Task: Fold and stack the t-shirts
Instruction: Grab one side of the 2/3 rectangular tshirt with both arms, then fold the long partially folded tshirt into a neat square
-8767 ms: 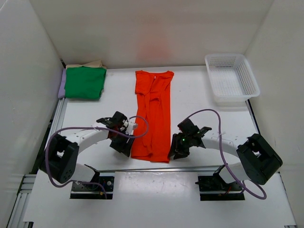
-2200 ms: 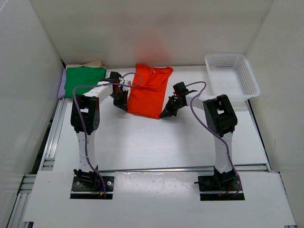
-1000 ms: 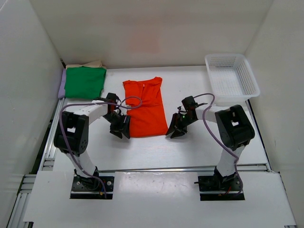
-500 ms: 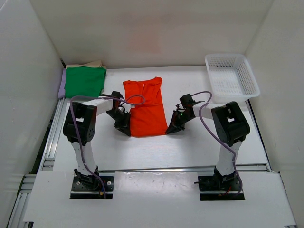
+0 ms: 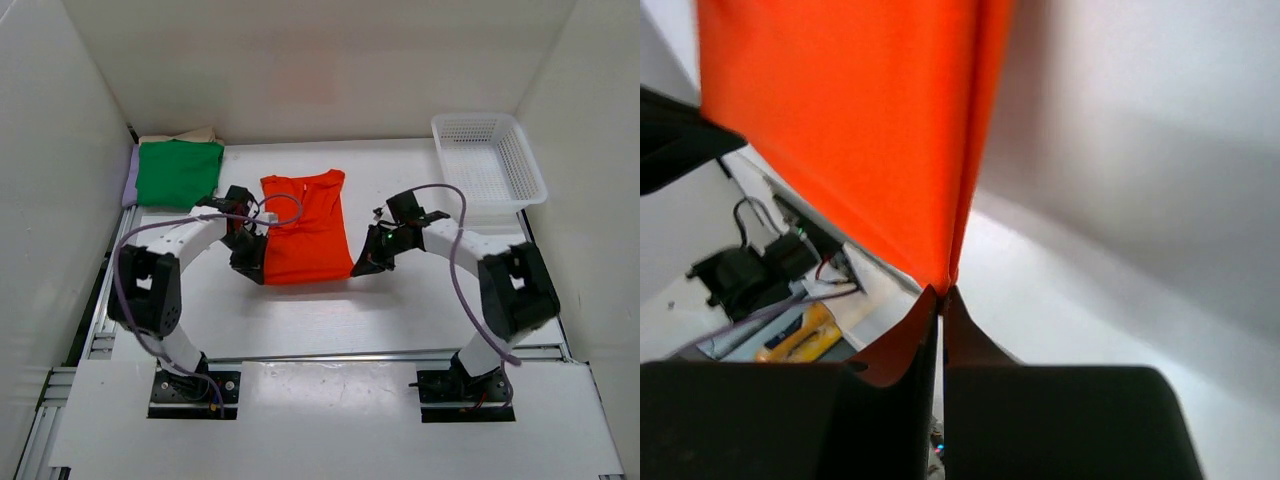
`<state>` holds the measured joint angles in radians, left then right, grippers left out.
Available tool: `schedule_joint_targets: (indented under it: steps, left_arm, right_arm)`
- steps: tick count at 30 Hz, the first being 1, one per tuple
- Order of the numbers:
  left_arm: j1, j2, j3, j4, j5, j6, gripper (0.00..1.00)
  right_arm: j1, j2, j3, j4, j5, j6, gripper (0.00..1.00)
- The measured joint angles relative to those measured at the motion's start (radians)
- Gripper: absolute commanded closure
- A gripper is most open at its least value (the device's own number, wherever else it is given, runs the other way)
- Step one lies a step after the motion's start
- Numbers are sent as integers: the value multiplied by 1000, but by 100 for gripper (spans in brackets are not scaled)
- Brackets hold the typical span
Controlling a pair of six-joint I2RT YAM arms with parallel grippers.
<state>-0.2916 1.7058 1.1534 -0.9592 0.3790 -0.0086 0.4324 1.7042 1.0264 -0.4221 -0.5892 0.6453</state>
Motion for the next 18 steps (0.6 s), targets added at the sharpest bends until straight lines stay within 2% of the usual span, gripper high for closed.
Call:
schedule_joint_targets:
  steps: [7, 11, 14, 18]
  left_arm:
    - [-81, -249, 2, -230, -110, -2, 89]
    - [-114, -366, 31, -303, -136, -7, 89]
    - [-141, -445, 76, -325, -153, -8, 89]
    - [-145, -460, 153, -344, -160, -8, 89]
  right_arm:
    - [82, -351, -74, -124, 15, 6, 100]
    - [125, -522, -90, -193, 26, 50, 100]
    - [139, -625, -90, -225, 42, 91, 100]
    - [140, -656, -87, -246, 71, 127, 100]
